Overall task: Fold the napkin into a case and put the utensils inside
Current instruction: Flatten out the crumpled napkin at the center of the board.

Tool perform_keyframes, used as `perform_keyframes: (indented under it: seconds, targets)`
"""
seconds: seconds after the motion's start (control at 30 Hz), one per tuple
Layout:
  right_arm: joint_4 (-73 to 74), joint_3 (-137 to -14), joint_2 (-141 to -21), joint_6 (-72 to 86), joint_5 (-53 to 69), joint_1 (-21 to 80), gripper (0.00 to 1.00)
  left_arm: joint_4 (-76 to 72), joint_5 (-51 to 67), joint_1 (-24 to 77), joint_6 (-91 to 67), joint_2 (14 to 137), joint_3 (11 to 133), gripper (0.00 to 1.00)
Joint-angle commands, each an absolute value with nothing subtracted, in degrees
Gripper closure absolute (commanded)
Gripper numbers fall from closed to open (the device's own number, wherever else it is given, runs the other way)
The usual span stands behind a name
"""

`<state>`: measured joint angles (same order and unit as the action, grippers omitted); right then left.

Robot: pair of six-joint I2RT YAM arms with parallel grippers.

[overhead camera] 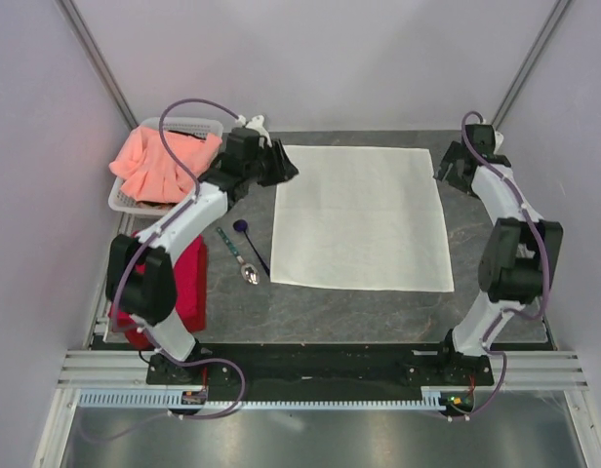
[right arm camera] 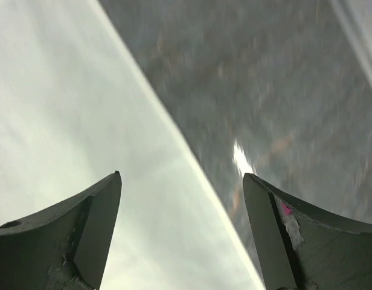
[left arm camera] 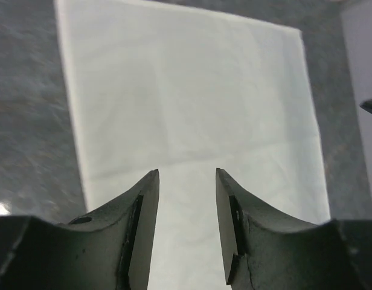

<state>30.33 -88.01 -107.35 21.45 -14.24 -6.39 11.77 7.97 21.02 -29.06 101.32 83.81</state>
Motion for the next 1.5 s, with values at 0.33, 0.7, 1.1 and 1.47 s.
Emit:
perform_keyframes:
  seconds: [0.33,0.7,1.1,1.47]
  targets:
    - [24.6,-47.0,-77.1,32.3,-7.0,4.7,0.44,11.6,5.1,41.5,-36.4,80.2,51.1,0.59]
    - [18.3,-42.5,-84.6,31.0,-14.1,3.9,0.62,12.7,4.0,41.7,-31.6,93.6,56.9,0.64]
    - [26.1,-45.9,-82.5,28.8,-17.4,0.2,0.42,10.7,6.2,42.2,-33.5,84.3,51.8,0.56]
    - [33.8,-41.0,-74.5,31.9,-14.3,-15.8,0.44,9.2,17.4,42.7,-34.0,75.0,50.0,0.55]
